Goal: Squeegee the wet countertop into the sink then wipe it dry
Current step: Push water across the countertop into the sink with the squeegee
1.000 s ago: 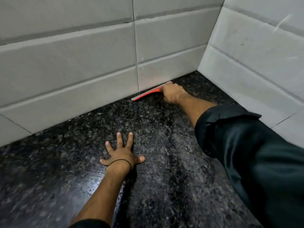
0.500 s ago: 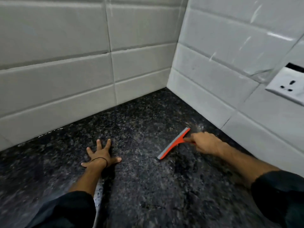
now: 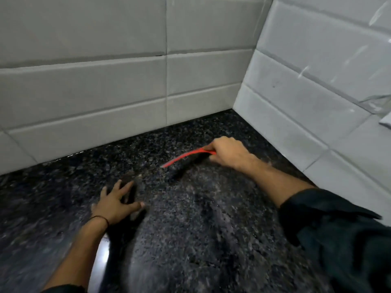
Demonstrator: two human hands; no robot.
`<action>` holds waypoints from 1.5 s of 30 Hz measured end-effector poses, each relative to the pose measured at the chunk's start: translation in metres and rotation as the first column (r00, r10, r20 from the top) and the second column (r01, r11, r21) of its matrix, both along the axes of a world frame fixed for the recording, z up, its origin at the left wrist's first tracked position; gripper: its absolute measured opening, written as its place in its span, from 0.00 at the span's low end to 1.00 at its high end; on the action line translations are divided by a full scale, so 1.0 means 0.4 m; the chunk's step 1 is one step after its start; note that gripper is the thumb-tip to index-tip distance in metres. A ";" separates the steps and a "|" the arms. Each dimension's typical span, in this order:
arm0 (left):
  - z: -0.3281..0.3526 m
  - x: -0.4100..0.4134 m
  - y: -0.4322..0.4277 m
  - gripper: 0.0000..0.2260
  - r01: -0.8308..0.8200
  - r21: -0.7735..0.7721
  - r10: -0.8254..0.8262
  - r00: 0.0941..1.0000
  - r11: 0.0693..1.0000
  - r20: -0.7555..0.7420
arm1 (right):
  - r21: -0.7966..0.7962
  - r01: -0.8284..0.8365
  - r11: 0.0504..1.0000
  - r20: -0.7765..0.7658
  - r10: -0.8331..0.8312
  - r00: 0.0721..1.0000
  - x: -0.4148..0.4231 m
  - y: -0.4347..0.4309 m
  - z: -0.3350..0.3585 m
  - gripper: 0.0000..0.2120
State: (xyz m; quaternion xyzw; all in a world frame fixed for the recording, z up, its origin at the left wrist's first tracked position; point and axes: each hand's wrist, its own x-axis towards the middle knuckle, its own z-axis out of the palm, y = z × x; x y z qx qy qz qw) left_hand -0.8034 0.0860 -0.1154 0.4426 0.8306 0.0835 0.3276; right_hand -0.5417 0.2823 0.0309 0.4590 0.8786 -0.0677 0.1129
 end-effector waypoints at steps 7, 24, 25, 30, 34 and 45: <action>-0.037 -0.003 -0.085 0.51 -0.118 -0.085 0.108 0.988 0.989 -0.113 | 0.012 -0.070 0.998 -0.143 0.071 0.987 -0.429 0.003 -0.110 0.18; -0.021 -0.011 -0.079 0.51 -0.126 -0.065 0.123 0.991 0.990 -0.057 | -0.036 -0.196 0.980 0.105 0.199 0.974 -0.409 -0.019 -0.102 0.16; -0.017 -0.010 -0.082 0.51 -0.125 -0.058 0.122 0.991 0.990 -0.051 | -0.053 -0.196 0.979 0.139 0.202 0.969 -0.361 -0.032 -0.092 0.16; 0.003 0.000 -0.105 0.47 -0.106 -0.017 0.105 0.994 0.994 -0.033 | -0.131 -0.178 0.975 0.309 0.211 0.928 -0.095 -0.096 -0.041 0.17; 0.008 -0.004 -0.139 0.40 -0.105 0.105 0.108 0.994 0.989 -0.030 | -0.186 -0.203 0.961 0.410 0.264 0.873 0.058 -0.138 -0.007 0.18; 0.010 -0.105 -0.328 0.51 -0.468 -0.055 0.461 0.881 0.882 -0.110 | -0.154 -0.278 0.948 -0.049 0.274 0.960 -0.362 -0.194 -0.036 0.17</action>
